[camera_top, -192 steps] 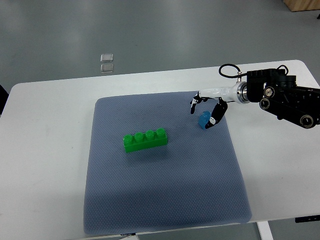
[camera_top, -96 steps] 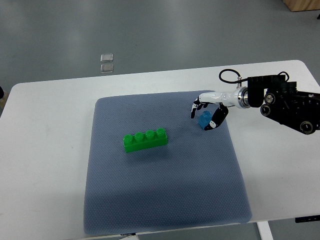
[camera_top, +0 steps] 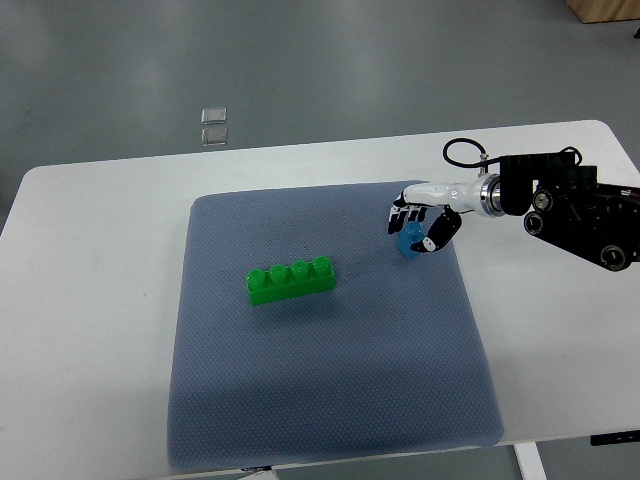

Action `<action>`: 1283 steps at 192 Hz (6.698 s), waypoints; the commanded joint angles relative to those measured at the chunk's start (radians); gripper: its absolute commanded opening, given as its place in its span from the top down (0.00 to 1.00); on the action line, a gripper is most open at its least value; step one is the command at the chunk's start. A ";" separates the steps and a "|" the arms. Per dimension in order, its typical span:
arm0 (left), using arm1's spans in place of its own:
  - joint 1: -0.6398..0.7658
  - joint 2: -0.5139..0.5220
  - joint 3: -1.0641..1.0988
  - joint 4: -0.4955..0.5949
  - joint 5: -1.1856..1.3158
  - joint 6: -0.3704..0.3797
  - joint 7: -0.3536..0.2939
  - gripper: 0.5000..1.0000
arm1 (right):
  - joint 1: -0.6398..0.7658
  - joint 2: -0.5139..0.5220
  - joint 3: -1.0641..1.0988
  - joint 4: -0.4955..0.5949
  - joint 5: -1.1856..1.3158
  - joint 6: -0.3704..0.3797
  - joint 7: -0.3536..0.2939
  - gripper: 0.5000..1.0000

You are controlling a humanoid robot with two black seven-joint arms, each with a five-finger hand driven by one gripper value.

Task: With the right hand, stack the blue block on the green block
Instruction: 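Lift the blue block and carry it over the green block, then lower the blue block onto the green block's studs and press down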

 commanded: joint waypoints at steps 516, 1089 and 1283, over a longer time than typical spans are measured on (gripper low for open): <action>-0.001 0.000 0.000 0.009 0.000 0.000 0.000 0.00 | 0.287 0.212 -0.223 0.213 0.221 -0.072 -0.208 0.77; 0.001 0.000 0.002 0.006 0.000 0.002 0.000 0.00 | 0.140 0.216 -0.226 0.202 0.199 -0.261 -0.208 0.80; 0.001 0.000 0.002 0.005 -0.001 0.002 0.000 0.00 | 0.109 0.212 -0.222 0.199 0.187 -0.297 -0.203 0.77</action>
